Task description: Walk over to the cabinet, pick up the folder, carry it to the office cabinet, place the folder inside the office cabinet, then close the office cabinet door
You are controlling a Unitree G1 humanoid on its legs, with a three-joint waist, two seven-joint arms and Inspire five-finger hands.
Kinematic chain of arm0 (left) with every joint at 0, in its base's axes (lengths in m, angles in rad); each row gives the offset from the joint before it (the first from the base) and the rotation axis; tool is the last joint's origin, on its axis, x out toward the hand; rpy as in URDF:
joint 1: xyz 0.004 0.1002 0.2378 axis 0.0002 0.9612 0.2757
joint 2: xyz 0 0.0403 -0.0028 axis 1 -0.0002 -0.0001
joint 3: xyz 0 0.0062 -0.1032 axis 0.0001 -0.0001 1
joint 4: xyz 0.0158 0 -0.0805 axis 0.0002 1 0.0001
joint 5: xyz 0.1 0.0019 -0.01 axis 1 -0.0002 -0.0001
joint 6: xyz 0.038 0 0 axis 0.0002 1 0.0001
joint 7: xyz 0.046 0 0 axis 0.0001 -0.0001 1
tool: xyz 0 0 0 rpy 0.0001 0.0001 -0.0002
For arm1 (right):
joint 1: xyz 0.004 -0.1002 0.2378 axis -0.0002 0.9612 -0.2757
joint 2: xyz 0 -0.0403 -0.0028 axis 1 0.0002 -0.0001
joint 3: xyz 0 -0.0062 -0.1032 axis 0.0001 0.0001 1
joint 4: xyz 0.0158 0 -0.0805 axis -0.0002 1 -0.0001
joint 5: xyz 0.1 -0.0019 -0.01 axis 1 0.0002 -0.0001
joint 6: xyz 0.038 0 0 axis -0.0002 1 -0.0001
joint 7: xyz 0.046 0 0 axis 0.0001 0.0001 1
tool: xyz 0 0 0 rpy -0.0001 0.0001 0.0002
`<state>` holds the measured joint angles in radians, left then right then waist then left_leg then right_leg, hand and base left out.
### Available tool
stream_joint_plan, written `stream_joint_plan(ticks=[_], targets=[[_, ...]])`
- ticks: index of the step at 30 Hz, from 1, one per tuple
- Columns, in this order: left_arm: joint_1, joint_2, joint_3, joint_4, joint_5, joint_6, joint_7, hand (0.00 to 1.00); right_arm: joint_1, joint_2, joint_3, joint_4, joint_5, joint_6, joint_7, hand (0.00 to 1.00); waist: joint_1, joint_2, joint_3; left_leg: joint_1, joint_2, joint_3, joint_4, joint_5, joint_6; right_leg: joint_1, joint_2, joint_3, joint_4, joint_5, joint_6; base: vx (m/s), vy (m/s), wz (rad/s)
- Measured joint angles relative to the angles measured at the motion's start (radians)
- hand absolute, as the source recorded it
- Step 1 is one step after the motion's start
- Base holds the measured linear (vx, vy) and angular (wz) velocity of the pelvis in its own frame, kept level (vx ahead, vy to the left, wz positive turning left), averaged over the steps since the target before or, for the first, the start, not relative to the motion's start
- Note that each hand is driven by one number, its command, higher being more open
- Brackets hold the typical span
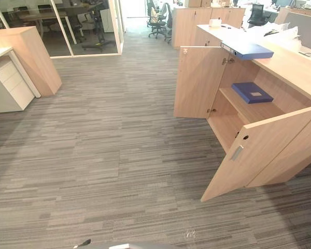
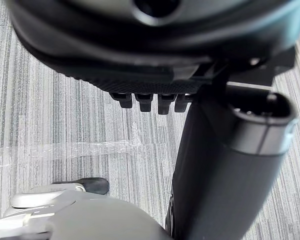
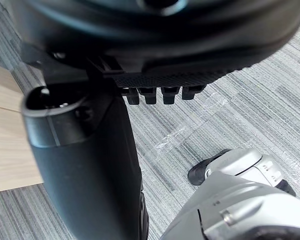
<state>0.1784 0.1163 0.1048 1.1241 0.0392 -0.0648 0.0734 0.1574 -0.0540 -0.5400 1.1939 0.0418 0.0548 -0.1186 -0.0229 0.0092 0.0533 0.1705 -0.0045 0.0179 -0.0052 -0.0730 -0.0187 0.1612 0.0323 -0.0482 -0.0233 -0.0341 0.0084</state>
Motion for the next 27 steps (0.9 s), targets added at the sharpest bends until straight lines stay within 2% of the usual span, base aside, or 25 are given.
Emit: stream_joint_plan(ticks=[6,27], targets=[[-0.002,0.006,0.000,0.000,-0.032,0.000,-0.031,1.00,-0.029,0.014,-0.067,0.001,-0.001,0.000,0.011,1.00,0.000,-0.005,0.015,0.017,0.006,0.002,-0.007,-0.002,-0.010,0.019,0.007,-0.002,-0.012,0.000,0.000,0.00,-0.006,0.00],[-0.001,0.007,-0.002,0.000,-0.028,-0.004,-0.030,1.00,-0.032,0.018,-0.065,0.001,-0.001,0.000,0.020,1.00,0.000,-0.008,0.019,0.024,0.020,0.007,-0.013,-0.004,-0.012,0.029,0.020,-0.001,-0.028,0.001,-0.002,0.00,0.001,0.00]])
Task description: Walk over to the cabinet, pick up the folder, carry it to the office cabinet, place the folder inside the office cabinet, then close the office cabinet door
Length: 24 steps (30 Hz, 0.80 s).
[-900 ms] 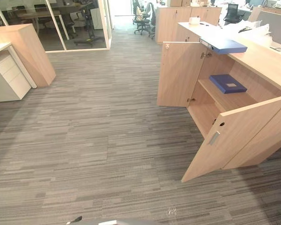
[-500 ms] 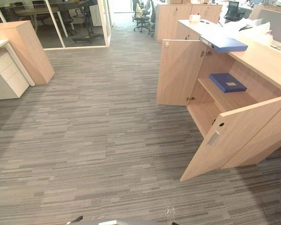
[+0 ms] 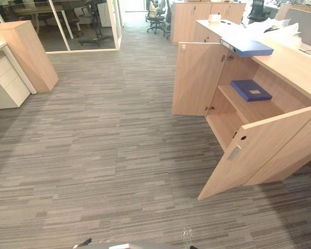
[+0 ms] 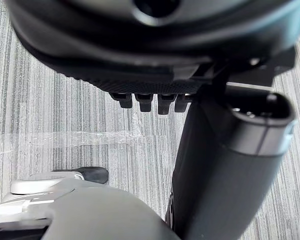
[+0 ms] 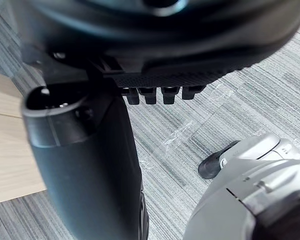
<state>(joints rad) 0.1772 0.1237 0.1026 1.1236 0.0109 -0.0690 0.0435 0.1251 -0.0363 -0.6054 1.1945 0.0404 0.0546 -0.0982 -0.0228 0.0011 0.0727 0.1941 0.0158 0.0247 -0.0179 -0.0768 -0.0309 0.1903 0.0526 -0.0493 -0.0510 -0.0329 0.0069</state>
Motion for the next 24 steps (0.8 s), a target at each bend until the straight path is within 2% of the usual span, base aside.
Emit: stream_joint_plan(ticks=[19,20,21,22,23,24], targets=[[0.003,0.001,0.010,-0.002,-0.001,-0.010,0.002,1.00,0.001,0.013,0.009,-0.006,-0.001,-0.002,-0.017,1.00,0.003,-0.008,0.011,-0.002,0.014,0.016,0.009,-0.008,-0.011,0.002,0.013,0.009,-0.008,0.004,-0.009,0.00,0.000,-0.01],[0.003,-0.001,0.024,-0.006,-0.001,-0.011,0.000,1.00,0.000,0.015,0.010,-0.009,-0.001,-0.002,-0.018,1.00,0.004,-0.006,0.019,-0.012,0.016,0.018,0.032,-0.019,-0.013,0.000,0.013,0.009,-0.003,0.000,-0.014,0.00,0.000,0.00],[0.001,-0.007,0.049,-0.024,-0.003,-0.011,0.000,1.00,-0.001,0.021,0.009,-0.025,-0.001,-0.003,-0.020,1.00,0.004,-0.008,0.035,-0.060,0.020,0.024,0.129,-0.065,-0.018,-0.011,0.013,0.004,0.023,-0.019,-0.033,-0.07,-0.008,0.10],[-0.001,-0.015,0.073,-0.052,-0.005,-0.013,-0.001,1.00,-0.001,0.026,0.009,-0.041,-0.001,-0.003,-0.022,1.00,0.004,-0.001,0.056,-0.124,0.033,0.056,0.263,-0.110,-0.036,-0.028,0.012,-0.014,0.062,-0.050,-0.065,-0.09,-0.011,0.19],[-0.003,-0.019,0.080,-0.066,-0.011,-0.016,-0.001,1.00,0.000,0.027,0.009,-0.049,-0.001,-0.004,-0.023,1.00,0.005,-0.001,0.063,-0.165,0.044,0.076,0.347,-0.127,-0.054,-0.036,0.010,-0.030,0.083,-0.066,-0.065,-0.10,-0.003,0.28],[-0.004,-0.026,0.095,-0.100,-0.029,-0.019,-0.003,1.00,0.004,0.025,0.018,-0.055,0.000,-0.002,-0.027,1.00,0.009,-0.004,0.081,-0.243,0.064,0.113,0.522,-0.137,-0.065,-0.039,0.001,-0.052,0.114,-0.090,-0.064,-0.06,-0.010,0.30]])
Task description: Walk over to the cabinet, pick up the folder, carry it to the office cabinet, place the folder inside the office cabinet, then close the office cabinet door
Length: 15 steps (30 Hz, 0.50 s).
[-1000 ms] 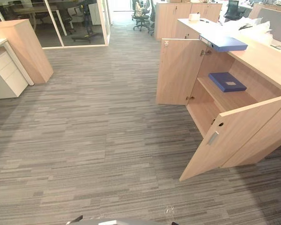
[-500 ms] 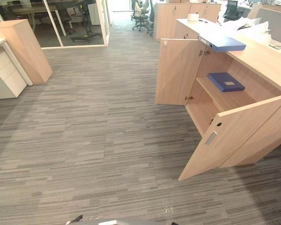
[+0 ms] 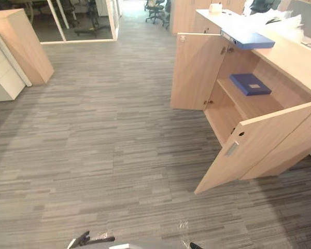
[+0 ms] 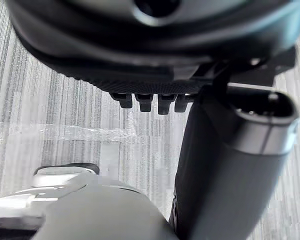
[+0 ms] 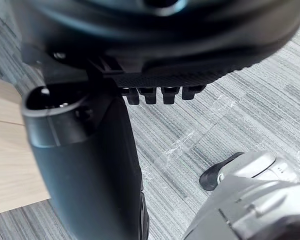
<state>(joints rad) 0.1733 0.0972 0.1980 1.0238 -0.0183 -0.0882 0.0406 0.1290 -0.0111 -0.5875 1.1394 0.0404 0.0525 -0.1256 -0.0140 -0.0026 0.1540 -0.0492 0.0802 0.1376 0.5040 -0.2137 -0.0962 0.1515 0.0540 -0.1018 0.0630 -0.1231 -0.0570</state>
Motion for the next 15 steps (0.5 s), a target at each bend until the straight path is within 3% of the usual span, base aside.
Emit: stream_joint_plan(ticks=[1,4,7,9,11,12,13,14,15], targets=[[0.000,-0.022,0.036,-0.028,-0.015,-0.001,0.001,1.00,0.012,-0.015,0.046,-0.010,-0.001,0.003,-0.009,1.00,0.000,0.015,0.004,-0.096,0.039,0.034,0.187,0.003,0.011,0.000,0.002,-0.009,0.024,-0.021,-0.005,-0.02,-0.010,0.24],[0.012,-0.043,0.055,-0.054,-0.056,-0.018,-0.001,1.00,0.013,-0.036,0.097,-0.017,-0.001,0.007,-0.025,1.00,0.006,0.032,0.007,-0.178,0.091,0.077,0.313,-0.036,0.036,0.025,-0.022,-0.002,0.059,-0.047,0.012,0.11,0.011,-0.02],[0.014,-0.044,0.055,-0.064,-0.080,-0.026,-0.006,1.00,-0.010,-0.036,0.097,-0.018,-0.001,0.007,-0.027,1.00,0.013,0.031,0.007,-0.217,0.096,0.077,0.149,-0.036,0.043,0.055,-0.083,0.029,0.046,-0.065,0.046,0.27,0.145,-0.31],[0.014,-0.043,0.055,-0.063,-0.098,-0.033,-0.008,1.00,-0.027,-0.034,0.099,-0.015,-0.001,0.007,-0.029,1.00,0.013,0.028,0.007,-0.236,0.096,0.071,-0.030,0.002,0.039,0.089,-0.146,0.050,0.017,-0.077,0.084,0.37,0.272,-0.32],[0.014,-0.045,0.055,-0.063,-0.108,-0.035,-0.005,1.00,-0.025,-0.038,0.096,-0.012,-0.002,0.008,-0.029,1.00,0.013,0.030,0.006,-0.236,0.097,0.070,-0.184,0.063,0.029,0.132,-0.206,0.052,-0.014,-0.101,0.145,0.48,0.450,-0.24],[0.014,-0.044,0.054,-0.057,-0.110,-0.034,-0.003,1.00,-0.026,-0.039,0.076,-0.002,-0.002,0.008,-0.027,1.00,0.014,0.033,-0.001,-0.234,0.098,0.081,-0.197,0.133,0.006,0.155,-0.241,0.056,-0.020,-0.117,0.180,0.41,0.459,-0.27],[0.013,-0.042,0.054,-0.056,-0.110,-0.032,-0.004,1.00,-0.028,-0.038,0.058,0.008,-0.002,0.008,-0.026,1.00,0.014,0.031,-0.009,-0.235,0.084,0.087,-0.183,0.177,0.007,0.159,-0.263,0.056,-0.018,-0.115,0.193,0.43,0.513,-0.37],[0.015,-0.038,0.054,-0.055,-0.109,-0.030,-0.004,1.00,-0.035,-0.035,0.027,0.019,-0.002,0.010,-0.025,1.00,0.017,0.024,-0.032,-0.238,0.059,0.100,-0.162,0.187,0.011,0.151,-0.296,0.057,-0.004,-0.102,0.211,0.36,0.430,-0.44],[0.022,-0.023,0.041,-0.035,-0.106,-0.028,-0.001,1.00,-0.039,-0.025,-0.010,0.031,-0.002,0.010,-0.017,1.00,0.016,0.008,-0.075,-0.233,0.011,0.131,-0.160,0.156,0.051,0.108,-0.352,0.061,0.054,-0.076,0.204,0.55,0.633,-0.54]])
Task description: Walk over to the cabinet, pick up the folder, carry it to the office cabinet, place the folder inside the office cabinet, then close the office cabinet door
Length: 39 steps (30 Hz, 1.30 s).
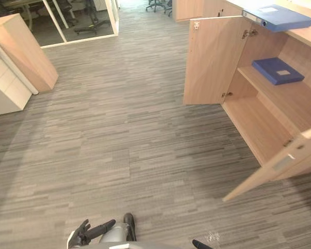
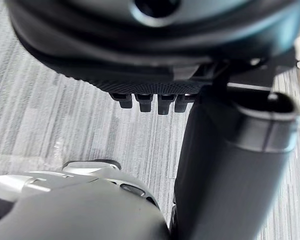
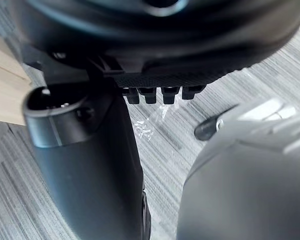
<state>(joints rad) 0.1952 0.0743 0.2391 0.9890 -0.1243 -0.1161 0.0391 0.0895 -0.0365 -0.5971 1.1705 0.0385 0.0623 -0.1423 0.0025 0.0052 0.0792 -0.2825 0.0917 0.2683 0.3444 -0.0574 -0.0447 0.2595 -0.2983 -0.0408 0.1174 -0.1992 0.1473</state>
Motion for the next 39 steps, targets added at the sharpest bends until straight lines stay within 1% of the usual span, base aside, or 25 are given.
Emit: stream_joint_plan(ticks=[1,2,3,4,5,6,7,8,9,10,12,14,15,17,20,23,24,25,27,28,30,33,35,37,39], targets=[[-0.006,0.014,-0.028,0.031,0.003,0.016,0.003,1.00,-0.003,0.000,-0.039,0.010,0.001,0.001,0.011,1.00,-0.007,-0.006,-0.021,0.051,-0.054,0.039,-0.019,-0.027,0.046,-0.056,-0.063,0.022,0.132,0.045,0.011,0.38,0.416,-0.41],[-0.006,0.016,-0.031,0.035,0.003,0.018,0.003,1.00,-0.006,-0.001,-0.051,0.013,0.002,0.000,0.012,1.00,-0.007,-0.006,-0.021,0.067,-0.066,0.046,-0.027,-0.033,0.053,-0.066,-0.075,0.025,0.166,0.056,0.009,0.58,0.623,-0.38],[-0.004,0.017,-0.044,0.048,0.003,0.023,0.005,1.00,-0.012,-0.006,-0.099,0.022,0.003,0.004,0.012,1.00,-0.008,-0.003,-0.021,0.145,-0.114,0.072,-0.068,-0.051,0.082,-0.127,-0.125,0.032,0.343,0.113,-0.028,0.48,0.507,-0.37],[0.002,0.017,-0.060,0.049,0.004,0.026,0.007,1.00,-0.016,-0.011,-0.134,0.018,0.002,0.001,0.013,1.00,-0.011,0.003,-0.017,0.223,-0.153,0.093,-0.116,-0.066,0.105,-0.214,-0.174,0.022,0.567,0.173,-0.117,0.55,0.599,-0.36],[0.003,0.016,-0.065,0.050,0.004,0.027,0.008,1.00,-0.020,-0.015,-0.139,0.018,0.004,0.004,0.014,1.00,-0.016,0.006,-0.016,0.256,-0.171,0.097,-0.135,-0.070,0.112,-0.260,-0.199,-0.001,0.688,0.187,-0.162,0.39,0.462,-0.20],[0.003,0.015,-0.079,0.053,0.004,0.030,0.008,1.00,-0.030,-0.019,-0.157,-0.007,0.012,0.000,0.018,1.00,-0.036,0.012,-0.010,0.331,-0.200,0.096,-0.188,-0.072,0.114,-0.331,-0.245,-0.095,0.868,0.196,-0.235,0.33,0.410,-0.06],[0.001,0.013,-0.101,0.057,0.006,0.030,0.009,1.00,-0.034,-0.028,-0.144,-0.023,0.009,-0.004,0.019,1.00,-0.045,0.027,-0.005,0.379,-0.208,0.095,-0.227,-0.072,0.114,-0.362,-0.258,-0.171,0.935,0.172,-0.225,0.36,0.421,-0.17],[-0.004,0.009,-0.125,0.057,0.015,0.030,0.008,1.00,-0.037,-0.035,-0.100,-0.038,0.003,-0.008,0.020,1.00,-0.044,0.043,-0.004,0.426,-0.208,0.098,-0.261,-0.072,0.114,-0.406,-0.241,-0.239,0.949,0.105,-0.179,0.28,0.278,-0.23],[-0.007,0.010,-0.134,0.057,0.016,0.029,0.009,1.00,-0.037,-0.031,-0.075,-0.049,0.004,-0.011,0.020,1.00,-0.045,0.044,-0.003,0.445,-0.208,0.101,-0.273,-0.072,0.114,-0.431,-0.224,-0.256,0.941,0.076,-0.159,0.28,0.172,-0.29],[-0.025,0.020,-0.141,0.056,0.016,0.029,0.010,1.00,-0.037,-0.010,-0.040,-0.082,0.006,-0.027,0.022,1.00,-0.052,0.035,0.037,0.495,-0.209,0.104,-0.283,-0.074,0.110,-0.466,-0.166,-0.265,0.874,0.014,-0.121,0.22,0.073,-0.19],[-0.024,0.031,-0.140,0.035,0.016,0.029,0.018,1.00,-0.027,0.018,0.008,-0.120,0.012,-0.045,0.018,1.00,-0.063,0.014,0.068,0.532,-0.205,0.108,-0.285,-0.086,0.090,-0.494,-0.080,-0.264,0.720,-0.010,-0.097,0.21,-0.011,-0.08],[-0.022,0.039,-0.136,0.013,0.016,0.029,0.021,1.00,-0.008,0.040,0.060,-0.157,0.028,-0.047,0.008,1.00,-0.065,-0.010,0.077,0.561,-0.205,0.123,-0.313,-0.110,0.080,-0.512,-0.028,-0.308,0.561,0.008,-0.105,0.17,-0.074,-0.02],[-0.023,0.045,-0.126,0.008,0.015,0.029,0.023,1.00,0.002,0.043,0.091,-0.156,0.044,-0.049,0.006,1.00,-0.056,-0.028,0.080,0.579,-0.207,0.131,-0.323,-0.125,0.075,-0.520,-0.013,-0.337,0.489,0.028,-0.165,0.16,-0.104,-0.04],[-0.025,0.020,-0.106,0.005,0.015,0.033,0.027,1.00,0.013,0.031,0.111,-0.157,0.043,-0.052,0.003,1.00,-0.060,-0.011,0.074,0.578,-0.162,0.133,-0.317,-0.148,0.045,-0.507,0.017,-0.395,0.480,-0.003,-0.194,0.20,-0.169,-0.03],[-0.044,-0.001,-0.093,-0.004,0.006,0.039,0.027,1.00,0.014,0.030,0.111,-0.160,0.044,-0.054,0.002,1.00,-0.068,0.000,0.076,0.575,-0.121,0.127,-0.287,-0.171,0.009,-0.491,0.037,-0.422,0.493,-0.061,-0.184,0.31,-0.268,0.18],[-0.062,-0.052,-0.056,-0.022,-0.015,0.049,0.009,1.00,0.034,0.031,0.112,-0.160,0.044,-0.044,0.001,1.00,-0.076,0.000,0.073,0.501,-0.021,0.140,0.018,-0.215,-0.049,-0.398,0.076,-0.463,0.453,-0.109,-0.172,0.32,-0.243,0.19],[-0.058,-0.066,-0.026,-0.029,-0.023,0.049,0.011,1.00,0.046,0.027,0.118,-0.162,0.044,-0.043,0.001,1.00,-0.074,0.008,0.073,0.423,0.059,0.146,0.263,-0.200,-0.048,-0.349,0.116,-0.458,0.415,-0.112,-0.175,0.39,-0.268,-0.46],[-0.046,-0.084,0.015,-0.043,-0.033,0.051,0.022,1.00,0.055,0.020,0.120,-0.166,0.045,-0.042,0.000,1.00,-0.069,0.033,0.068,0.349,0.143,0.147,0.478,-0.145,-0.039,-0.312,0.165,-0.431,0.382,-0.119,-0.188,0.37,-0.221,-0.70],[-0.029,-0.095,0.028,-0.066,-0.042,0.048,0.025,1.00,0.056,0.011,0.119,-0.160,0.045,-0.041,-0.001,1.00,-0.063,0.047,0.068,0.266,0.207,0.143,0.686,-0.139,-0.040,-0.284,0.210,-0.370,0.358,-0.132,-0.206,0.31,-0.054,-1.07],[-0.029,-0.093,0.034,-0.070,-0.041,0.044,0.025,1.00,0.057,0.009,0.119,-0.151,0.044,-0.036,-0.004,1.00,-0.062,0.045,0.068,0.225,0.216,0.137,0.734,-0.145,-0.043,-0.259,0.226,-0.330,0.329,-0.135,-0.213,0.32,-0.014,-1.11],[-0.029,-0.095,0.062,-0.081,-0.041,0.038,0.026,1.00,0.066,0.009,0.132,-0.149,0.043,-0.021,-0.016,1.00,-0.061,0.033,0.074,0.172,0.195,0.127,0.723,-0.151,-0.038,-0.218,0.234,-0.270,0.291,-0.127,-0.212,0.34,0.012,-1.04],[-0.035,-0.104,0.063,-0.099,-0.043,0.032,0.040,1.00,0.068,-0.003,0.176,-0.133,0.042,-0.014,-0.023,1.00,-0.041,0.023,0.079,0.095,0.116,0.044,0.500,-0.173,-0.033,-0.159,0.234,-0.154,0.220,-0.109,-0.186,0.37,0.098,-1.16],[-0.038,-0.105,0.066,-0.103,-0.051,0.022,0.046,1.00,0.059,-0.008,0.207,-0.130,0.042,-0.017,-0.024,1.00,-0.027,0.015,0.083,0.076,0.069,-0.069,0.301,-0.174,-0.034,-0.119,0.228,-0.086,0.187,-0.106,-0.163,0.38,0.193,-1.24],[-0.042,-0.103,0.067,-0.100,-0.069,0.017,0.051,1.00,0.052,-0.012,0.246,-0.133,0.041,-0.035,-0.030,1.00,-0.020,0.010,0.083,0.055,0.030,-0.256,0.113,-0.159,-0.037,-0.078,0.215,-0.022,0.144,-0.124,-0.118,0.35,0.236,-0.97],[-0.041,-0.104,0.068,-0.098,-0.086,0.017,0.054,1.00,0.055,-0.013,0.251,-0.133,0.041,-0.040,-0.034,1.00,-0.014,0.011,0.080,0.052,0.016,-0.328,0.062,-0.141,-0.031,-0.055,0.198,0.015,0.135,-0.148,-0.076,0.39,0.339,-0.63]])
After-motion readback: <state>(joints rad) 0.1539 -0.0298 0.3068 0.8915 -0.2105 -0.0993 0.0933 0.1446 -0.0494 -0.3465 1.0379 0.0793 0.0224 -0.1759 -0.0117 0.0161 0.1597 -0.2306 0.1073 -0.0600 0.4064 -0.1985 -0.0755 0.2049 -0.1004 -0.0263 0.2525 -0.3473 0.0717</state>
